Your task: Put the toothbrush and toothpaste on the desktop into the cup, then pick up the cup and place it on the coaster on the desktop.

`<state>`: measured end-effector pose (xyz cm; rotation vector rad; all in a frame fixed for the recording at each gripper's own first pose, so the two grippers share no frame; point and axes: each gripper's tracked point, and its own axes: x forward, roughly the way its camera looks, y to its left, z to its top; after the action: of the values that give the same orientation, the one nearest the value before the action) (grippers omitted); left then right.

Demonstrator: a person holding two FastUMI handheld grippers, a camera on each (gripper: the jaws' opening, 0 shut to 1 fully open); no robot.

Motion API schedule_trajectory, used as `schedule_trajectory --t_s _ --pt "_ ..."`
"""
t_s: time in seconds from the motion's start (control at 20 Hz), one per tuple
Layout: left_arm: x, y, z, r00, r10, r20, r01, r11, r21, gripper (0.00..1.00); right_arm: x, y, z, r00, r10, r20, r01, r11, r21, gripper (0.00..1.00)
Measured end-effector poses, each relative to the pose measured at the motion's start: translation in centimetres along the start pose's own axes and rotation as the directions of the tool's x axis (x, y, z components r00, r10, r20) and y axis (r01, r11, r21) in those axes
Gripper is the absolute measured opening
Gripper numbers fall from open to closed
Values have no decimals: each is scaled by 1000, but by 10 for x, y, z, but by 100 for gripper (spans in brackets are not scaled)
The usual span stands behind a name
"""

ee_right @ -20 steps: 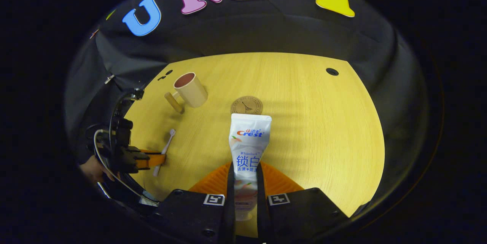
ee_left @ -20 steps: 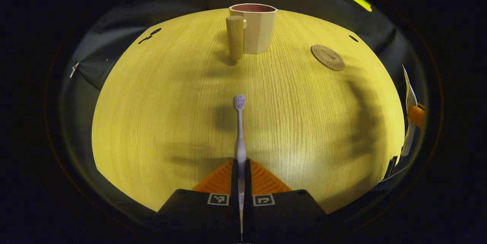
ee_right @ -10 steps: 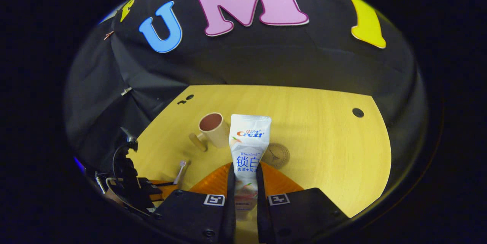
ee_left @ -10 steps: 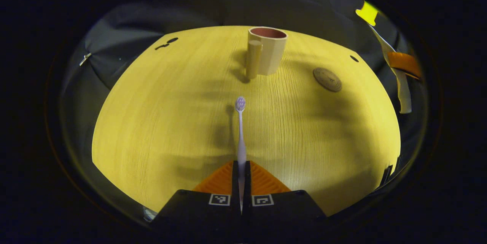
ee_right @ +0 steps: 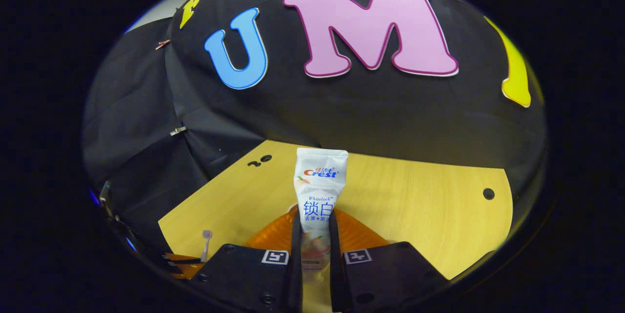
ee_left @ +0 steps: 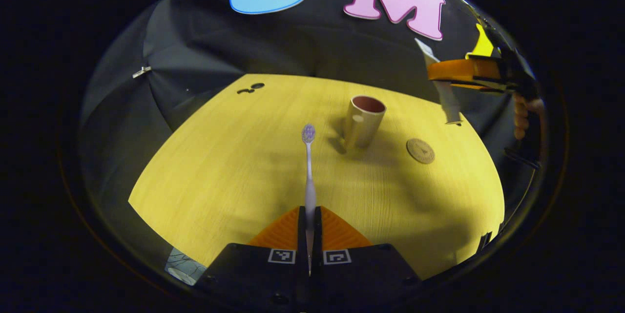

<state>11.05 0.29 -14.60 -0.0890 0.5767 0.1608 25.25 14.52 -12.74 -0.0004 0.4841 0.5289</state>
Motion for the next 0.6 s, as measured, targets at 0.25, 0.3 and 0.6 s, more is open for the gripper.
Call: schedule_trajectory --t_s 0.25,0.3,0.6 --pt "-29 24 32 993 51 109 -44 997 -60 6 52 20 21 997 32 66 -30 999 -29 25" --pt "-33 29 38 990 62 124 -54 996 -67 6 61 22 24 996 35 81 -31 999 -40 26" --pt "-32 39 57 980 108 168 -93 991 -99 6 110 28 19 990 56 129 -45 996 -82 26"
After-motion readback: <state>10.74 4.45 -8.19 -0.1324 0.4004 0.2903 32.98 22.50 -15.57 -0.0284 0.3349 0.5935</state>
